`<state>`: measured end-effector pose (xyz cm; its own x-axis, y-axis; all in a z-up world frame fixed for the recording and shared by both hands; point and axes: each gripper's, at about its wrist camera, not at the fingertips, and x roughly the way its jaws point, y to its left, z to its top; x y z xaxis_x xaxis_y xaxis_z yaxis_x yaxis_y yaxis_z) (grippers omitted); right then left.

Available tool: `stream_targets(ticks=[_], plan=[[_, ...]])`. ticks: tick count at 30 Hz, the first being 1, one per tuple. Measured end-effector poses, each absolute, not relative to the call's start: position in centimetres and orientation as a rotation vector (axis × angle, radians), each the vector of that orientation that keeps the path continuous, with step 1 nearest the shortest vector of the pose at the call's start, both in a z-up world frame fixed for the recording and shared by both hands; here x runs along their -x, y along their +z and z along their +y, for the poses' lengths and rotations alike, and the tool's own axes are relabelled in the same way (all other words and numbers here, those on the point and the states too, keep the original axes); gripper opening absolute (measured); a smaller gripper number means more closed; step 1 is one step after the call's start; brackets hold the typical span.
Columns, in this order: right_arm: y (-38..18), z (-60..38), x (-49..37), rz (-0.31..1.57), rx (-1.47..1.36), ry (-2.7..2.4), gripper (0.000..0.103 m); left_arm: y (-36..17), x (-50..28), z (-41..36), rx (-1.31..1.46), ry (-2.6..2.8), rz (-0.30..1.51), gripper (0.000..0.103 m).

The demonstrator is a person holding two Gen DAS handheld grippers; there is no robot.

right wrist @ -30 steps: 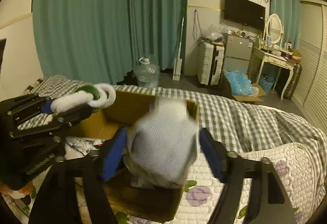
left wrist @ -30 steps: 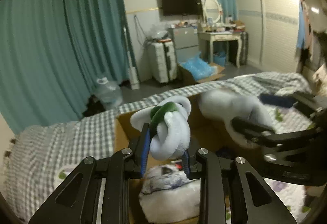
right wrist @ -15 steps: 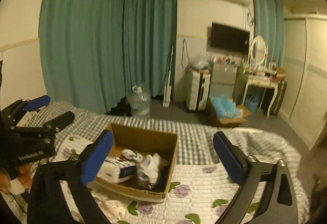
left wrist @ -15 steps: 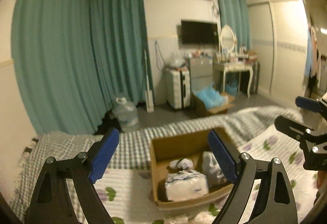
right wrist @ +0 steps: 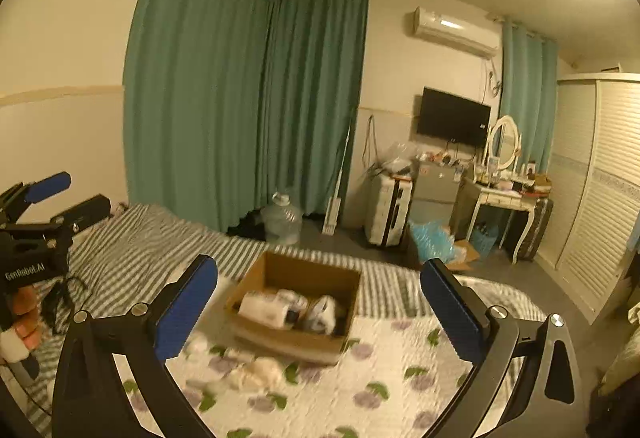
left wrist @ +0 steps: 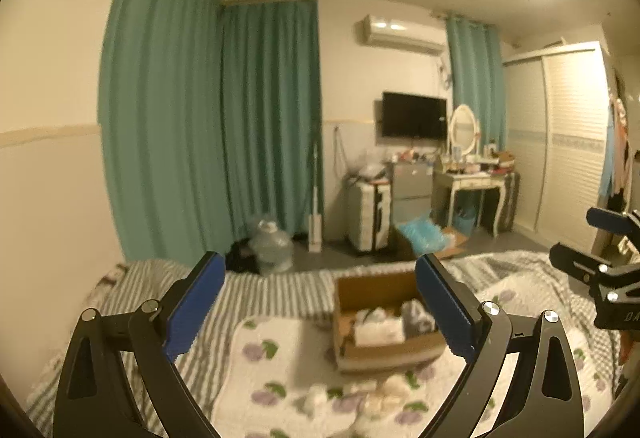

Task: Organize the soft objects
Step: 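Move both open tools back toward the lace cloth and white cotton item, then grasp the cream lace cloth with the right tool while the left tool grasps the white cotton item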

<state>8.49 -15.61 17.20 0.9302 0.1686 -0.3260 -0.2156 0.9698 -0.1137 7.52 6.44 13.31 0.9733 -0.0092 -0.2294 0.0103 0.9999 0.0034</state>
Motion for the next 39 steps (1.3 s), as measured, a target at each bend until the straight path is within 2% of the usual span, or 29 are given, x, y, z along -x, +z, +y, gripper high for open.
stream_targets(ticks=[5,12,20,27,32,35,38,39], plan=[[11.1,-13.6,-8.5,0.42,0.132,0.219,0.102,9.1,-7.6,7.3,-0.046,-0.03,0.318,0.097],[1.9,-10.5,-12.9,0.591,0.138,0.236,0.102,1.5,-11.4,7.9,-0.121,-0.02,0.465,0.097],[-2.7,-9.2,-19.1,0.63,0.126,0.233,0.102,-2.1,-18.0,7.9,-0.06,-0.053,0.553,0.097],[-8.9,-9.7,-22.6,0.731,0.105,0.247,0.102,-10.6,-22.3,8.0,-0.113,-0.066,0.644,0.096],[-12.7,-9.0,-24.4,0.828,0.106,0.247,0.1,-13.8,-23.3,9.6,-0.072,-0.089,0.733,0.096],[-14.0,-7.9,-25.0,0.855,0.126,0.246,0.092,-14.5,-23.6,10.4,-0.029,-0.114,0.752,0.095],[-14.9,-7.2,-25.4,0.875,0.115,0.255,0.078,-14.7,-23.5,10.5,-0.024,-0.153,0.757,0.095],[-15.1,-7.1,-25.4,0.878,0.111,0.258,0.073,-14.7,-23.4,10.3,-0.027,-0.165,0.759,0.092]])
